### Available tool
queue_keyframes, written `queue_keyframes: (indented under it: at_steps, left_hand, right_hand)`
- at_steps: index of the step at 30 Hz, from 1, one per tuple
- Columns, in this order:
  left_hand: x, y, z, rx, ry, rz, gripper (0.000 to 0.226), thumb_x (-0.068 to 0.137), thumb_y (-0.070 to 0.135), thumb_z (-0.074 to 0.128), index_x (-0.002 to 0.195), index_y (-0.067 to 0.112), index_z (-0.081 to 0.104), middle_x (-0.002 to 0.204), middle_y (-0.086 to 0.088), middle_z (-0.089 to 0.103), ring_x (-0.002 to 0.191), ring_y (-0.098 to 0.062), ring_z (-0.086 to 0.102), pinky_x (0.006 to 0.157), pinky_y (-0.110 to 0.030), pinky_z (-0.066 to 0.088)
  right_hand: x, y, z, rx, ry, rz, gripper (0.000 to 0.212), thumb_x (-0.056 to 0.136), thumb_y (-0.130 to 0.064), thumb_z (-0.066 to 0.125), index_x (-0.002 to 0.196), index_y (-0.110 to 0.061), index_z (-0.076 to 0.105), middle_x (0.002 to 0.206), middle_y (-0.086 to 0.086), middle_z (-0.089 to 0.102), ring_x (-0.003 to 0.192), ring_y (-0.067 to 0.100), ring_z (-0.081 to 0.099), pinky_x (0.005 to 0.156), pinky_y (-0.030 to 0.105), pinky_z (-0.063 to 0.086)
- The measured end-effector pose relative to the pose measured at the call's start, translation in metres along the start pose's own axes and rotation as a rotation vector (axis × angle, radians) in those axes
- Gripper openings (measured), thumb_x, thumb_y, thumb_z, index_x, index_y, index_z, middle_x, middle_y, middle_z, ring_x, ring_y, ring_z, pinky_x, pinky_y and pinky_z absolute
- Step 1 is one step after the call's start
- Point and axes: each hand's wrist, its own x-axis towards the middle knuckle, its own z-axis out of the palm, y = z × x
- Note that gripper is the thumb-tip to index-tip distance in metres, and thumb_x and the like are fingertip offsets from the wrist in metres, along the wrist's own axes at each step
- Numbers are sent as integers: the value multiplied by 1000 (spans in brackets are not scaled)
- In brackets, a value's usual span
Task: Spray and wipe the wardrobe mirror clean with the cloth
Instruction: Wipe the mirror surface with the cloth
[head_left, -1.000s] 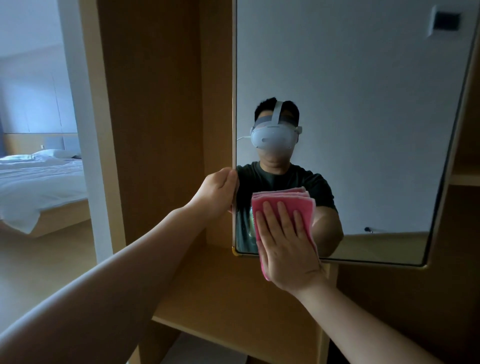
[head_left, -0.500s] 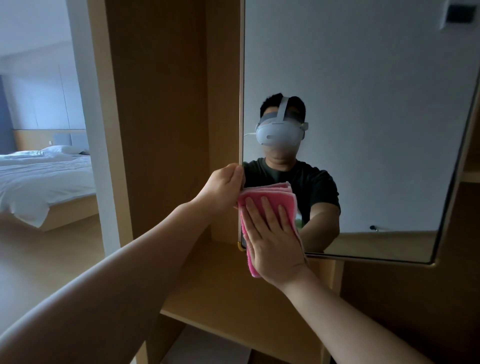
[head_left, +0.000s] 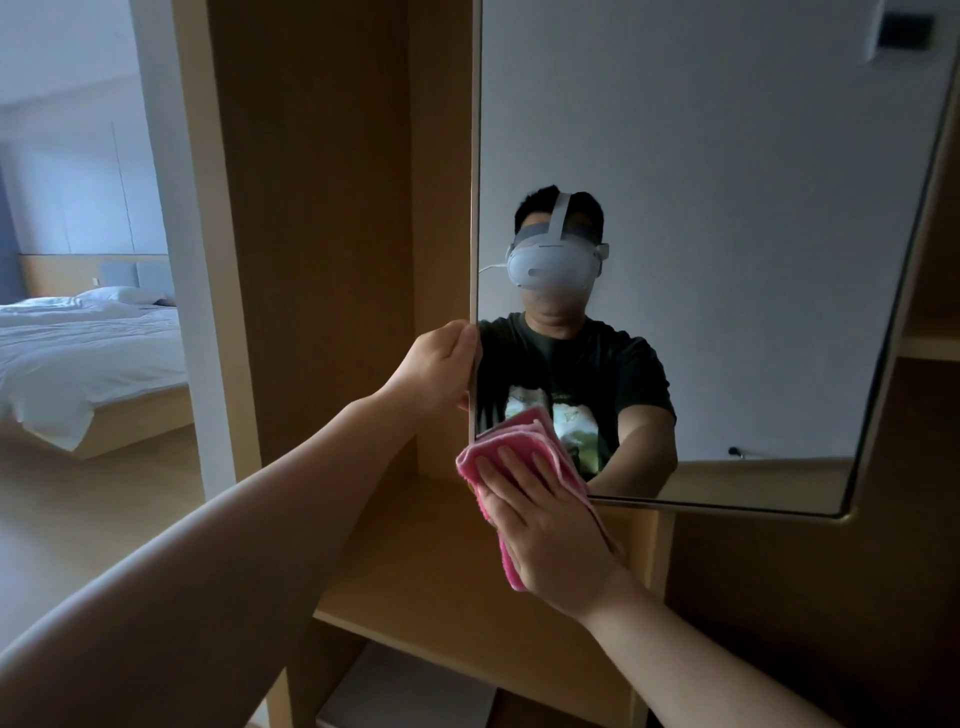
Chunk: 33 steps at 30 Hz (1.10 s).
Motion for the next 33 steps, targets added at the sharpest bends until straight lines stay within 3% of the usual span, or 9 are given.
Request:
queue_keyframes:
  at_steps: [4, 8, 10, 13, 17, 19, 23, 28, 33]
  left_hand:
    - [-1, -1, 0, -12, 9, 23, 39, 100, 28, 34, 85, -1, 54, 82, -30, 60, 67, -31, 65, 59, -49, 59]
    - [-4, -2, -1, -16, 19, 45, 35, 101, 27, 34, 79, 11, 56, 83, -24, 65, 70, -31, 68, 63, -46, 60]
    - [-8, -3, -3, -37, 30, 40, 32, 102, 26, 35, 83, 16, 59, 84, -20, 67, 75, -33, 69, 66, -45, 60]
    - [-14, -3, -12, -104, 70, 62, 27, 103, 20, 37, 100, 10, 62, 94, -18, 67, 82, -27, 68, 74, -44, 57]
    - [-11, 14, -47, 66, 159, 193, 22, 100, 13, 41, 106, 6, 60, 92, -8, 66, 82, -24, 64, 75, -43, 56]
    - [-2, 36, -70, 104, 161, 198, 21, 99, 12, 42, 98, 5, 61, 86, -12, 64, 77, -28, 63, 70, -47, 55]
    - [30, 101, -121, 87, -33, 175, 25, 98, 15, 45, 89, 2, 65, 80, -12, 65, 74, -23, 66, 67, -39, 58]
    - [78, 209, -183, -12, -461, 109, 19, 94, 19, 58, 107, 7, 65, 94, -4, 70, 87, -26, 70, 73, -31, 58]
    - [128, 322, -223, 173, -414, 63, 30, 81, 28, 74, 108, 24, 61, 95, 11, 66, 88, -13, 68, 72, -26, 58]
  right_hand:
    - [-5, -3, -5, 63, 25, -96, 33, 99, -25, 45, 125, -9, 58, 139, 9, 54, 138, 26, 39, 119, 43, 20]
    - [-1, -9, -10, 244, 145, -72, 17, 97, -26, 53, 106, -12, 57, 101, 4, 71, 97, 19, 66, 105, 36, 44]
    - [11, -12, -17, 339, 217, -42, 15, 99, -26, 50, 105, -13, 54, 92, 2, 70, 83, 17, 66, 87, 33, 53]
    - [38, -11, -32, 447, 302, 23, 22, 103, -28, 40, 102, -12, 57, 84, 2, 69, 68, 15, 66, 66, 27, 54]
    - [82, 0, -64, 617, 320, 201, 40, 104, -31, 32, 102, -8, 64, 77, -2, 69, 62, 6, 65, 62, 6, 48]
    - [111, 12, -85, 699, 313, 249, 37, 103, -29, 33, 100, -9, 63, 71, -4, 66, 56, 3, 60, 54, 6, 45]
    - [184, 49, -140, 800, 326, 285, 33, 100, -24, 35, 95, -7, 62, 60, -8, 57, 45, 1, 51, 39, 17, 43]
    - [289, 114, -232, 910, 308, 401, 30, 101, -36, 29, 91, -18, 51, 55, -16, 43, 46, 1, 52, 40, 10, 39]
    - [378, 175, -324, 978, 226, 402, 46, 95, -56, 21, 96, -20, 49, 57, -15, 44, 59, -9, 56, 46, 8, 39]
